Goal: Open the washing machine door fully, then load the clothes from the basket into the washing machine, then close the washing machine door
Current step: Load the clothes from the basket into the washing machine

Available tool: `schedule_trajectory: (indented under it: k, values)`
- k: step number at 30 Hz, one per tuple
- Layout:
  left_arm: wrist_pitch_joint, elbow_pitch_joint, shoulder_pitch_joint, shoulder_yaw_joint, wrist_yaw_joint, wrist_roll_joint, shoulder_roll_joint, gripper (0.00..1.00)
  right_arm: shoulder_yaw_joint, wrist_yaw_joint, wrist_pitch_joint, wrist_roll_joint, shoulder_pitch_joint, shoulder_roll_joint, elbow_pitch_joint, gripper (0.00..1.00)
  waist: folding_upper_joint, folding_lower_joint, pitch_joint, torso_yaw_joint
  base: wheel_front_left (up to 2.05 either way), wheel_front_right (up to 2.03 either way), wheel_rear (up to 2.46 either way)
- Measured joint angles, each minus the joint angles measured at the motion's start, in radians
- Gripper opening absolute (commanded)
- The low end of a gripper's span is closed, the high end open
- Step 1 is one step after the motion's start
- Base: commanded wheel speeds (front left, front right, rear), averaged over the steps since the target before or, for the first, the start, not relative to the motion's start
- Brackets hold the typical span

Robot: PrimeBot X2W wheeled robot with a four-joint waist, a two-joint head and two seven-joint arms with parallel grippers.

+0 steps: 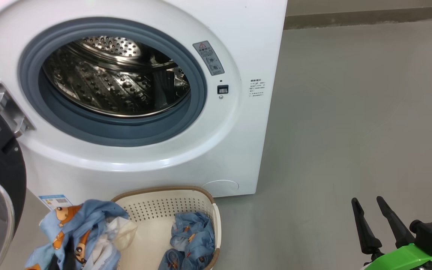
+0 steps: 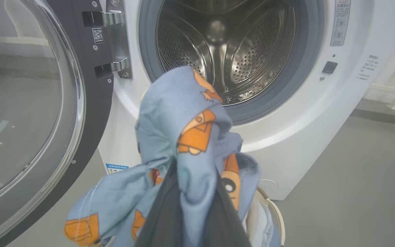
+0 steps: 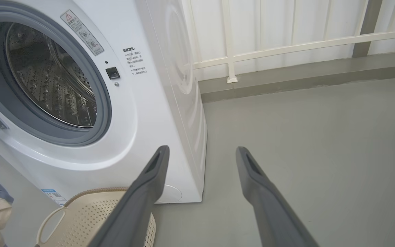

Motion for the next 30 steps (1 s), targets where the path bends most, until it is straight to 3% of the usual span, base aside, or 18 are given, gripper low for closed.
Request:
schedule_trajectory:
  k: [9, 20, 30]
  values:
    - [0.000, 0.003, -0.083, -0.001, 0.000, -0.001, 0.013, 0.00, -0.002, 0.000, 0.000, 0.000, -0.006, 0.025, -0.017, 1.00, 0.0000, 0.0000, 0.058, -0.015, 0.00, 0.00, 0.00]
    - [0.000, 0.025, -0.492, -0.011, 0.000, -0.037, 0.091, 0.00, -0.015, 0.000, 0.000, -0.006, -0.130, 0.080, -0.038, 1.00, 0.0000, 0.0000, 0.218, -0.048, 0.00, 0.00, 0.00]
    - [-0.008, 0.294, -0.857, -0.047, 0.000, -0.038, 0.163, 0.00, 0.011, 0.000, 0.000, -0.007, -0.235, 0.123, -0.043, 1.00, 0.0000, -0.0001, 0.359, -0.108, 0.00, 0.00, 0.00]
